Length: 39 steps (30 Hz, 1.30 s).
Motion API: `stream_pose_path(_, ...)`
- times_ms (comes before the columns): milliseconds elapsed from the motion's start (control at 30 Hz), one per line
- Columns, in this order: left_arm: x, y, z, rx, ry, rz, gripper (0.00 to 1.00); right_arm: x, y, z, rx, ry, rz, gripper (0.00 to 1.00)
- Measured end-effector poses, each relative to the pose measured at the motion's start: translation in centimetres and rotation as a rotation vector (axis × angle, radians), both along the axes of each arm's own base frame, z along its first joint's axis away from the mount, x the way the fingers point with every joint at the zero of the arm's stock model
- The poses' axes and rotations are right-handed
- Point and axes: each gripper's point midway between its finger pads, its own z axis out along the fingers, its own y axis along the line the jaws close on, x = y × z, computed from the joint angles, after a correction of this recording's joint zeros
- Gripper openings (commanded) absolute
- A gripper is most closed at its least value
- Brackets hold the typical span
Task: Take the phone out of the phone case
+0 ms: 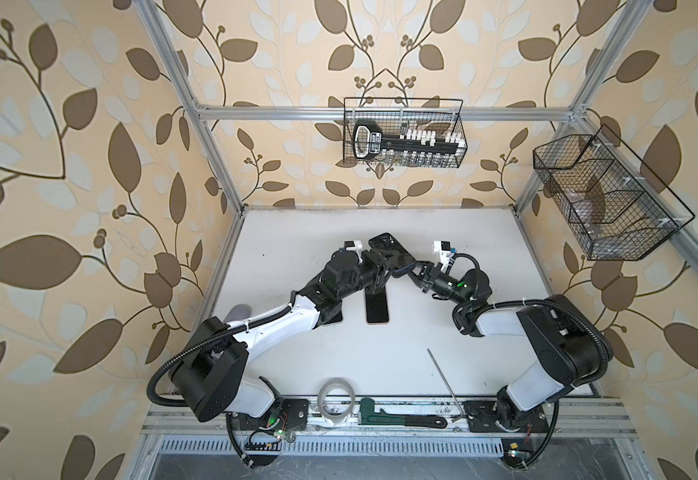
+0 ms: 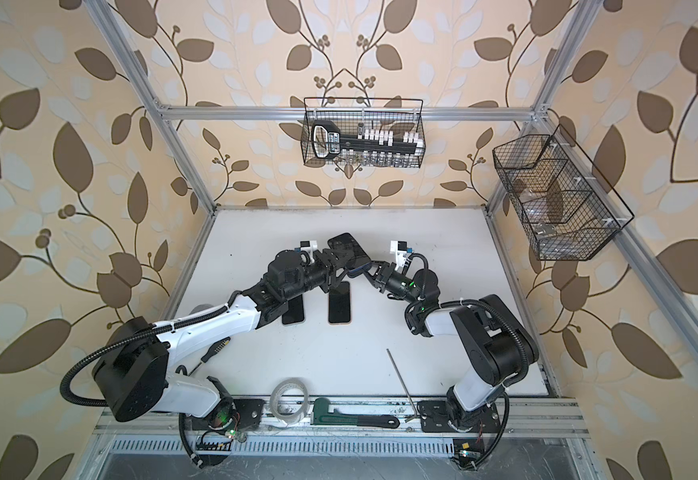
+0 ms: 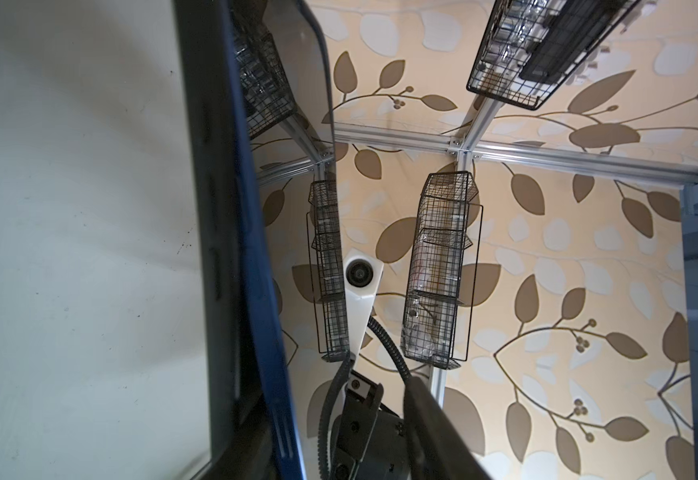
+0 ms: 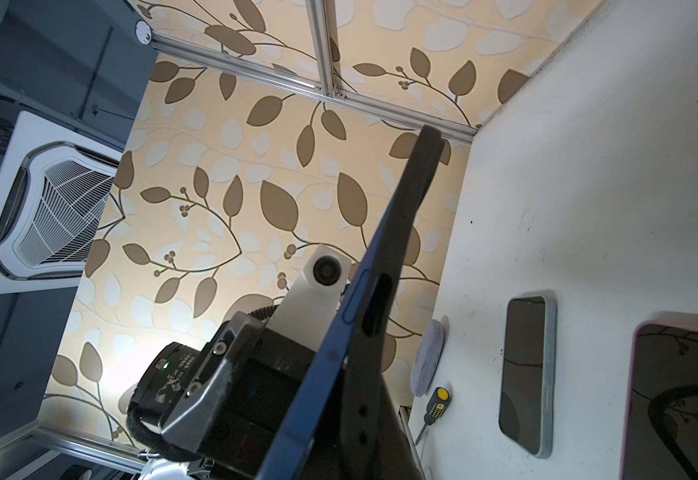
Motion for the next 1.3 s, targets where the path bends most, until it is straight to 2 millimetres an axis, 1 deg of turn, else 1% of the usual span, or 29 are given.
stream_pose_path(33,0.0,0.0,-0.1,-0.002,0.001,0.0,0.31,0.0,0.0,0.0,0.0,0.0,-0.002,0.0)
stream_pose_path(100,0.1,-0.1,-0.2,-0.005,0.002,0.0,0.28,0.0,0.0,0.0,0.001,-0.001,-0.003,0.0)
stream_pose_path(200,0.2,-0.1,-0.5,-0.008,0.012,0.002,0.18,0.1,0.0,0.0,0.001,0.0,-0.005,0.0)
stream_pose_path(267,0.2,-0.2,-0.7,-0.008,0.017,0.001,0.13,0.1,-0.1,0.0,0.001,0.0,-0.006,0.0)
stream_pose_path(333,0.2,-0.2,-0.6,-0.019,0.019,0.001,0.1,0.1,-0.1,0.0,0.001,0.001,-0.008,0.0)
stream_pose_path(433,0.2,-0.3,-0.3,-0.027,0.009,-0.002,0.01,0.2,-0.1,0.0,0.003,-0.002,-0.011,0.0)
stream_pose_path(467,0.2,-0.3,-0.3,-0.032,0.008,-0.002,0.0,0.2,-0.1,0.1,0.004,-0.004,-0.013,0.0)
stream_pose_path(567,0.4,-0.5,-0.4,-0.041,0.005,-0.003,0.0,0.3,-0.2,0.1,0.006,-0.005,-0.022,0.0)
stream_pose_path(767,0.9,-0.6,-0.9,-0.076,0.007,0.004,0.0,0.7,-0.5,-0.4,-0.001,0.005,-0.045,0.0)
stream_pose_path(1000,0.9,-1.1,-1.8,-0.104,0.04,0.004,0.0,0.8,-0.9,-2.1,-0.054,0.018,-0.079,0.0)
stream_pose_path(1133,0.5,-1.6,-1.9,-0.111,0.049,-0.002,0.0,0.9,-1.0,-3.0,-0.1,0.018,-0.096,0.0)
stream_pose_path(1300,0.5,-1.8,-1.6,-0.122,0.052,0.012,0.0,1.1,-1.2,-3.7,-0.144,0.007,-0.119,0.0)
